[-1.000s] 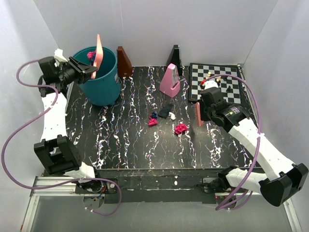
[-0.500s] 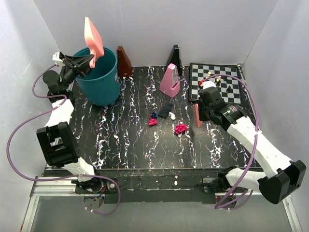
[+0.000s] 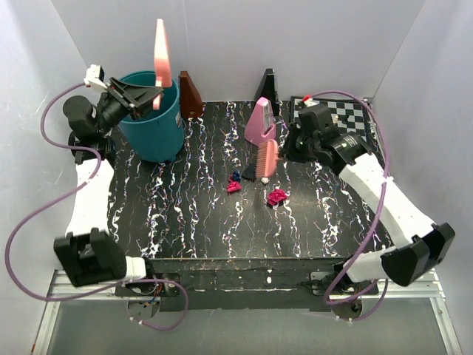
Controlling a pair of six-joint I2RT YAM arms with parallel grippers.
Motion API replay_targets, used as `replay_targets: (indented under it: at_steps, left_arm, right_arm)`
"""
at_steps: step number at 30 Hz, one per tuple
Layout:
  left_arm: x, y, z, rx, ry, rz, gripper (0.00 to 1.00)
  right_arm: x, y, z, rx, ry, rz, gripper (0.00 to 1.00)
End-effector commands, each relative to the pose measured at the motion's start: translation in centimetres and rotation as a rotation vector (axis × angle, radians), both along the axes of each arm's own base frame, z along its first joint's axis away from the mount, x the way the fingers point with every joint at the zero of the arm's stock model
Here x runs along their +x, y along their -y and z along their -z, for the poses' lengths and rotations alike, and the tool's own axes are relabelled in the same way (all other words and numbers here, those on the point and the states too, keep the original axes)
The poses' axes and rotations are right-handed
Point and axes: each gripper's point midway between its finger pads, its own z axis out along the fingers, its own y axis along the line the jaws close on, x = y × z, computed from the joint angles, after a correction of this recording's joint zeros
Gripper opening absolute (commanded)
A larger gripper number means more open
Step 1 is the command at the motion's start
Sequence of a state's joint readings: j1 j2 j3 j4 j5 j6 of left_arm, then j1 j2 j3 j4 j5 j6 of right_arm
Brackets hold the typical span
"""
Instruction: Sweep away the paper scraps from the table
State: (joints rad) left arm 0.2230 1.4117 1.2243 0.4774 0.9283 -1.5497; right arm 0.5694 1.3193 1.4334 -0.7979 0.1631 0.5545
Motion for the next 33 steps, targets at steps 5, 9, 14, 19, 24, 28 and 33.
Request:
replay_targets:
  at_steps: [5, 9, 14, 19, 24, 28, 33]
  left_arm:
    - [-8.3, 1.6, 0.7, 0.638, 0.206, -0.292, 0.00]
    - [-10.9, 1.7, 2.7, 0.667, 0.206, -0.306, 0.00]
    - [-12.6, 2.0, 4.6, 0.697, 0.194, -0.283, 0.00]
    - [-12.6, 2.0, 6.5, 0.714, 0.163, -0.266, 0.00]
    - [-12.7, 3.3, 8.0, 0.718, 0.148, -0.200, 0.00]
    - [-12.7, 3.7, 8.3, 0.726, 0.152, -0.176, 0.00]
    - [-13.0, 5.6, 9.1, 0.757, 0.186, -0.088, 0.00]
  right_arm:
    - [2.0, -10.8, -2.2, 0.314, -0.109, -0.212, 0.01]
    - [3.3, -14.7, 0.2, 0.296, -0.224, -0.276, 0.01]
    - [6.0, -15.7, 4.0, 0.217, -0.299, -0.197, 0.01]
    - [6.8, -13.1, 7.5, 0.129, -0.361, -0.045, 0.01]
    - [5.6, -7.2, 10.0, -0.013, -0.467, 0.112, 0.01]
    - [4.2, -2.1, 10.3, -0.134, -0.448, 0.239, 0.01]
    - [2.6, -0.7, 7.9, -0.078, -0.361, 0.191, 0.01]
